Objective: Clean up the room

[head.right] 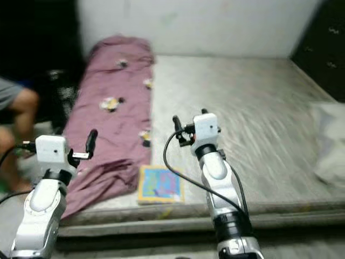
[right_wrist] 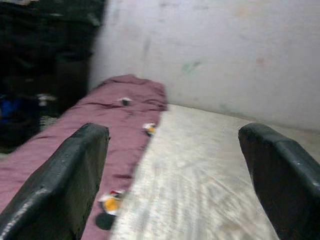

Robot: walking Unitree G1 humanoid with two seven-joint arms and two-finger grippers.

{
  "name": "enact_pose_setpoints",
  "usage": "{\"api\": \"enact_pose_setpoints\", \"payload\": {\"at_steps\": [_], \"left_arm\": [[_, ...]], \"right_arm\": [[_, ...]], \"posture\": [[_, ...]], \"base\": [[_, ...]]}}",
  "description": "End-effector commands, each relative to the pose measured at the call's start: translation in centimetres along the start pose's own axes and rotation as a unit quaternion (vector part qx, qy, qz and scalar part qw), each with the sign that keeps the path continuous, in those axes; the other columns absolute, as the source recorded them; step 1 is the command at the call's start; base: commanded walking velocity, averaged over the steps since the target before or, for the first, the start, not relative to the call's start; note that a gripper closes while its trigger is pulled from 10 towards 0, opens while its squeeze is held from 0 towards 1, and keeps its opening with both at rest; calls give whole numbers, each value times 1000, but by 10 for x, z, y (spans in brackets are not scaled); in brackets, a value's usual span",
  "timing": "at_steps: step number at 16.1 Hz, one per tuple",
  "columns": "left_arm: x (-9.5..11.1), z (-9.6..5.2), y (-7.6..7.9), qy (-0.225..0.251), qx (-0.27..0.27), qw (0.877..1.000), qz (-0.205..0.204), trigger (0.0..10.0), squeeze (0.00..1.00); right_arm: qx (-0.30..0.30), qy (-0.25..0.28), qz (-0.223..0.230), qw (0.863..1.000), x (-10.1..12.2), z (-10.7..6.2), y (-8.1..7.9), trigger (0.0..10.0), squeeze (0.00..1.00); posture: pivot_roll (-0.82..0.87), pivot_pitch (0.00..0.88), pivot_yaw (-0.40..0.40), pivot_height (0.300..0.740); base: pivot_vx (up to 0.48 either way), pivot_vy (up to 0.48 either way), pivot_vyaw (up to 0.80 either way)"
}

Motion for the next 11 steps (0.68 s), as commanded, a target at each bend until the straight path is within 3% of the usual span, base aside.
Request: {"api": "enact_pose_setpoints", "payload": {"at_steps": [1,5,11], "left_arm": [[-3,-1,2,-9,-2,1000,0,10000,0],[-2,5,14,-6,-27,1000,3,10000,0],[-1,3,11,-3,-3,1000,-1,10000,0]], "right_arm": [[-8,0,0,1000,-2,-1,2,10000,0],[-30,8,4,1000,-2,-1,8,10000,0],[7,-7,3,1000,-8,6,-5,10000,0]], "posture": [[-24,0,4,740],[-44,0,38,740],[5,0,-45,740]], "base": [[0,0,0],[0,0,0],[0,0,0]]}}
Point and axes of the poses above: a point about 5 cm out from each wrist's last joint towards the gripper, its own z axis pointing out of the wrist towards the gripper, its own x axis along the axis of the wrist's last joint, y = z × x, the point moved 3 cm from there along z, pointing out of the wrist towards the gripper, and after that the axes turned 11 degrees about z, right-handed, at the moved point
